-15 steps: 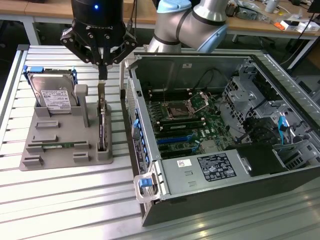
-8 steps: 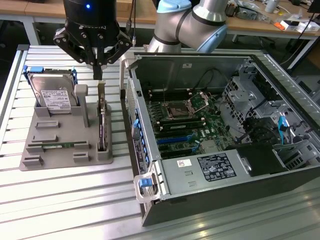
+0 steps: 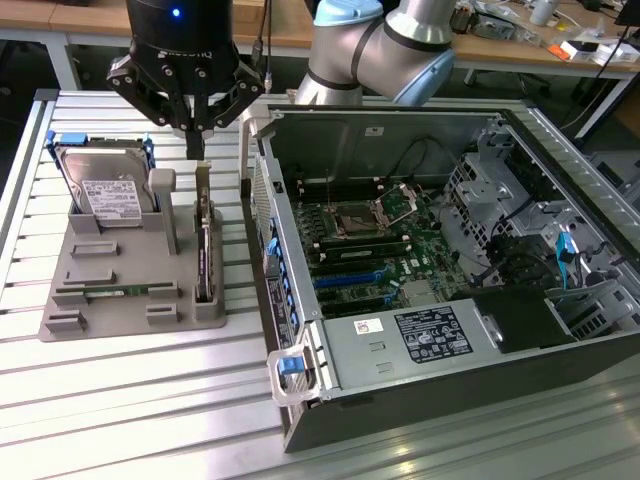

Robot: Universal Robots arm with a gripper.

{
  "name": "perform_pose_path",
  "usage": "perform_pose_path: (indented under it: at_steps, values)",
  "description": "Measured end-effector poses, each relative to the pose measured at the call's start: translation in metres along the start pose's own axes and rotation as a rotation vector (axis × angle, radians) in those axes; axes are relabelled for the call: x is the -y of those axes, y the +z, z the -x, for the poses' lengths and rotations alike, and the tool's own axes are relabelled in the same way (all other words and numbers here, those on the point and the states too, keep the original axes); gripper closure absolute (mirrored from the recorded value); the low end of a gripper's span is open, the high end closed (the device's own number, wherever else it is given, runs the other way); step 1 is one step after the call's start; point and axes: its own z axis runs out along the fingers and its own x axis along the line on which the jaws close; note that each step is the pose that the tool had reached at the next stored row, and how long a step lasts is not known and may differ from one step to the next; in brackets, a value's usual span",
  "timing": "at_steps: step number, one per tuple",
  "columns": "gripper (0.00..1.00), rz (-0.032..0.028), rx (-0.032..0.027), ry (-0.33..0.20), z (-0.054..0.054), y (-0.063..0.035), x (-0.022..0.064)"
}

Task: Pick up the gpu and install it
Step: 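Pick up the gpu and move the gpu toward the slot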

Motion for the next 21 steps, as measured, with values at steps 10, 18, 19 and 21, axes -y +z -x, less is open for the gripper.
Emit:
perform_pose_path:
  at_steps: [10, 18, 19, 21]
  values:
    - [0.64, -0.0003, 0.0, 0.0, -0.001, 0.0061, 0.0004]
    - [0.64, -0.0003, 0.0, 0.0, -0.002, 0.0141, 0.0007]
    - [0.64, -0.0002, 0.0, 0.0, -0.002, 0.015, 0.0008]
    - [0.64, -0.0002, 0.0, 0.0, -0.002, 0.018, 0.0009]
